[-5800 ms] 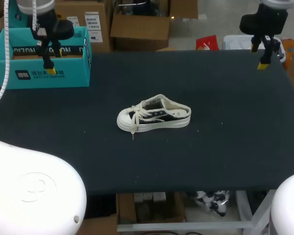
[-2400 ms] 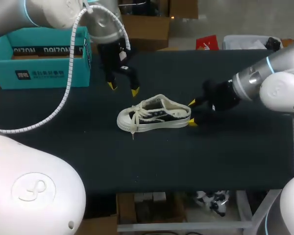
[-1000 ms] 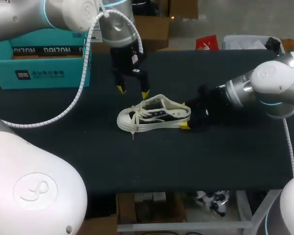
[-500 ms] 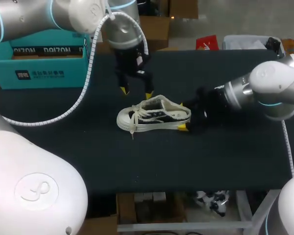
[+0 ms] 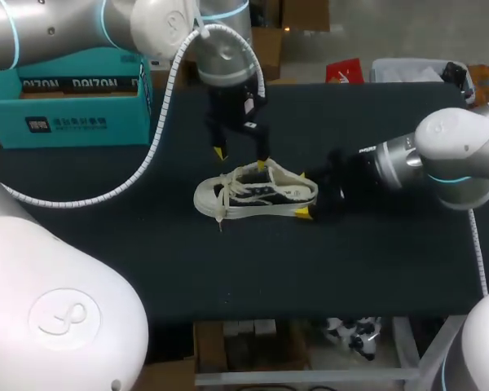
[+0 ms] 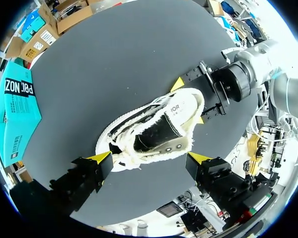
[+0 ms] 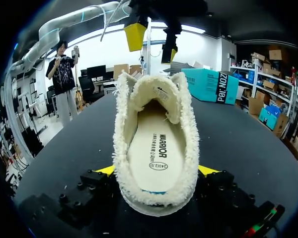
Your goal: Open the shoe tongue, take the insole out of the shoe, put the insole back into the shoe, and pack the shoe into the shoebox
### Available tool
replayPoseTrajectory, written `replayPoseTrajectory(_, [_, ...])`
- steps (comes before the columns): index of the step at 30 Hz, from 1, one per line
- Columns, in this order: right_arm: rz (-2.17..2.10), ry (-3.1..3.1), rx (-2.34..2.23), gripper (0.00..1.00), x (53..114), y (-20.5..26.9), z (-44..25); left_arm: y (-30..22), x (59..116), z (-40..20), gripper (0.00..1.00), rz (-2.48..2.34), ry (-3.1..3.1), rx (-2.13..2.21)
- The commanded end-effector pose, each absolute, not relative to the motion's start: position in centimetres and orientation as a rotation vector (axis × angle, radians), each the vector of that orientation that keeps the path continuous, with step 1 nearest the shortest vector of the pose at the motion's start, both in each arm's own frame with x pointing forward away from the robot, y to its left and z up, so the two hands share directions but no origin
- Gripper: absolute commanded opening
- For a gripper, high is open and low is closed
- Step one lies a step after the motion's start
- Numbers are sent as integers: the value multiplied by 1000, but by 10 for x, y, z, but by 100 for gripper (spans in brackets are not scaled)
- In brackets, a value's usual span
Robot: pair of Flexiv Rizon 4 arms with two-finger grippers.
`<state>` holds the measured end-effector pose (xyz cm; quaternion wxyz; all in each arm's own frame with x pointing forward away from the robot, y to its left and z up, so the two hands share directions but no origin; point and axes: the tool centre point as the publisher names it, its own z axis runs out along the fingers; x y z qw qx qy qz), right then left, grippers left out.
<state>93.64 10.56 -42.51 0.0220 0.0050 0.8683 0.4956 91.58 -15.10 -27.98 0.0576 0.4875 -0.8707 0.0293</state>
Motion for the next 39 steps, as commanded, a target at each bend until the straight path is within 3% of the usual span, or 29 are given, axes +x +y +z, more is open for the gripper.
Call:
replayPoseTrajectory(1, [1535, 2686, 17, 0, 936, 105, -430, -167, 910, -283, 100, 53, -2669, 1521])
replayPoseTrajectory(17, [1535, 2686, 17, 0, 936, 105, -430, -192, 919, -310, 99, 36, -2561, 1848])
replayPoseTrajectory(21, [1535, 2686, 17, 0, 936, 105, -430, -197, 918, -316, 81, -1, -2553, 1868])
replayPoseTrajectory(23, [1535, 2686, 17, 0, 936, 105, -430, -199, 918, -319, 77, -25, -2556, 1911])
replayPoseTrajectory(26, [1535, 2686, 17, 0, 936, 105, -430, -200, 919, -323, 60, -56, -2554, 1965])
replayPoseTrajectory(34, [1535, 2686, 17, 0, 936, 105, -430, -201, 922, -330, 55, -92, -2502, 1995])
replayPoseTrajectory(39, [1535, 2686, 17, 0, 936, 105, -430, -201, 925, -333, 40, -101, -2474, 2033])
